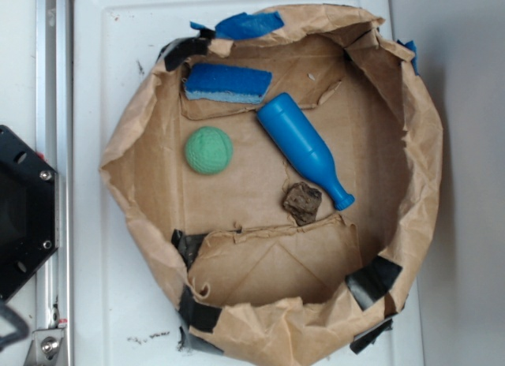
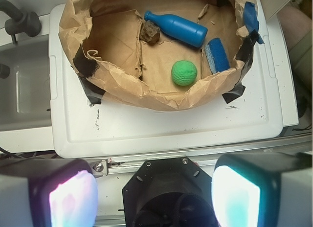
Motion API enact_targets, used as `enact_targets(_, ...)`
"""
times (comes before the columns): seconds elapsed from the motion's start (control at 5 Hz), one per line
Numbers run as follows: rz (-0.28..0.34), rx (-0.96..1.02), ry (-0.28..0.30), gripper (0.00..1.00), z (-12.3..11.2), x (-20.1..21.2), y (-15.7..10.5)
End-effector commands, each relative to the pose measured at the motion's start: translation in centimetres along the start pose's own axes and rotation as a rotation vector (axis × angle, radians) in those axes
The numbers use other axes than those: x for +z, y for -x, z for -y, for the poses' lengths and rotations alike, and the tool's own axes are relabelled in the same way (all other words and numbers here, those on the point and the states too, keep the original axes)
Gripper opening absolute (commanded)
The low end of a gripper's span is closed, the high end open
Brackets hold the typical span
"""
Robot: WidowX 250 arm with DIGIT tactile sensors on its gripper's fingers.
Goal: Grab the blue bottle.
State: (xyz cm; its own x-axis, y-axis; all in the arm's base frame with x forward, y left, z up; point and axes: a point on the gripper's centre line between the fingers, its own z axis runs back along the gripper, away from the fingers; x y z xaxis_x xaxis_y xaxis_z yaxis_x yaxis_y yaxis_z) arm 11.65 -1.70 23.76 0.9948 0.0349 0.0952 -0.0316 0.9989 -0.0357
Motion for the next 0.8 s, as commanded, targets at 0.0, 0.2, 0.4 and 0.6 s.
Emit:
enact_targets(0.0,0.000,0.000,0.000,1.00,0.0,0.0,0.0)
enact_targets(0.2,0.000,-0.059,-0.008,1.00,-0.2,0.3,-5.1)
enact_targets(0.4,-0.003,-0.155,0.039,1.00,-0.2,-0.3,-10.0)
enact_targets(0.6,-0.027,-0.391,0.187,1.00,0.7,-2.1,-12.1)
